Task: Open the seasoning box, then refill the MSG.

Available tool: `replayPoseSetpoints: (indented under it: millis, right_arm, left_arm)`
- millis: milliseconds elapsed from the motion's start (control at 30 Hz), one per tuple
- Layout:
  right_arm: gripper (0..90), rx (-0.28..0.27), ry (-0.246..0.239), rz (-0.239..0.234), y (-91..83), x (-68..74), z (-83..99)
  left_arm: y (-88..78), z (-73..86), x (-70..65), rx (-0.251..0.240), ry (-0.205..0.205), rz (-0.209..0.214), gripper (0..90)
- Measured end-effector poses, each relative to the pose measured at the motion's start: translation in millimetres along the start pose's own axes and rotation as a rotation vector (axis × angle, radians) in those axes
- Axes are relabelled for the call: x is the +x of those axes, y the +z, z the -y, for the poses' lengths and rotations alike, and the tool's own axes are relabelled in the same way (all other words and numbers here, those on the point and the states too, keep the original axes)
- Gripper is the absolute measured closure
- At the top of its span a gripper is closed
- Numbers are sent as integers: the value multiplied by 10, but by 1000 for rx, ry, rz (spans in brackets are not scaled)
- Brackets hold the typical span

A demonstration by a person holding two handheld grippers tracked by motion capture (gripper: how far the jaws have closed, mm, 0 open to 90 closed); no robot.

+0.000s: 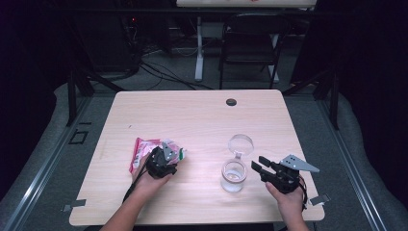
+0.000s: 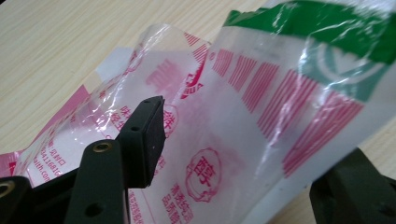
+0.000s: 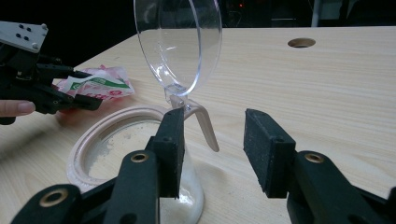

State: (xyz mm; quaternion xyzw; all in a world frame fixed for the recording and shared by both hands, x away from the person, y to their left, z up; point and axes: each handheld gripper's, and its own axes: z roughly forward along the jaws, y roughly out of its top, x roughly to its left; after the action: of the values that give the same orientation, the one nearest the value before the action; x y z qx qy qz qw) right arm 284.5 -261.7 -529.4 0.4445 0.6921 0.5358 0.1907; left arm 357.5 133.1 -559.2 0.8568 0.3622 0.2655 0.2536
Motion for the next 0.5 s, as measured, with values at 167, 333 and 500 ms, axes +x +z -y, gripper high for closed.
replayPoseSetpoints:
  millis: [167,333,500]
  right_arm:
    - [582,2,1,3,1,-3,2]
    - [581,1,3,2,3,-10,4]
    - [578,-1,5,3,5,-12,8]
  left_arm:
    - [21,5,25,-4,-9,-31,501]
    - [19,5,36,-12,-19,-20,626]
    - [25,9,30,-8,7,-30,697]
